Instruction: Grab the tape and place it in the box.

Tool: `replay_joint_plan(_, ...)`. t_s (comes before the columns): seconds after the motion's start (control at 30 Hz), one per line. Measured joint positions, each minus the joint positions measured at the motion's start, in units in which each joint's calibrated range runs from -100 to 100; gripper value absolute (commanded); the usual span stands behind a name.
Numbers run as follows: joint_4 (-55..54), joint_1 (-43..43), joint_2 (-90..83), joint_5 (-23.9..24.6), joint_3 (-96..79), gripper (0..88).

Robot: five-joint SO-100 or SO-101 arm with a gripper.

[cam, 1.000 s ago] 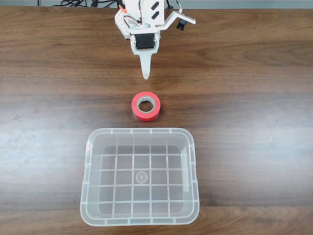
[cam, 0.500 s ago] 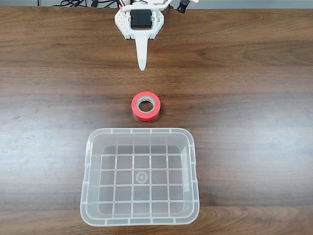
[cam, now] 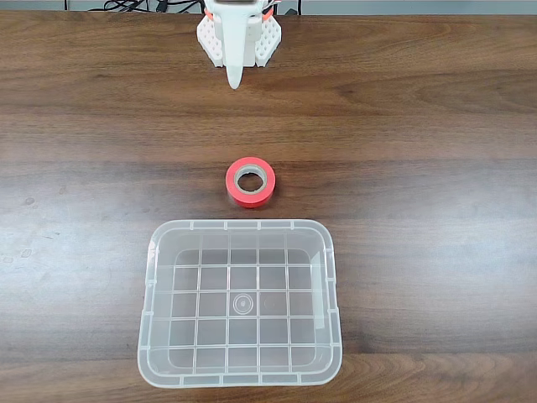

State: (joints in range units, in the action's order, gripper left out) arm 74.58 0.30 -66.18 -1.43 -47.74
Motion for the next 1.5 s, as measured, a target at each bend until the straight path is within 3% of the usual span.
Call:
replay_joint_plan(0.2, 3.22, 0.0, 26.04, 0.1, 16.06, 1.3)
replay_joint_plan(0.5, -1.53, -3.01, 45.96, 0.0, 18.59, 1.3)
replay_joint_plan(1.03, -16.36, -3.23, 49.06, -3.13, 0.45, 2.1)
replay_joint_plan(1.23, -16.44, -3.31, 49.06, -3.13, 0.45, 17.6)
replay_joint_plan(1.5, -15.85, -3.31, 49.06, -3.13, 0.09, 18.5)
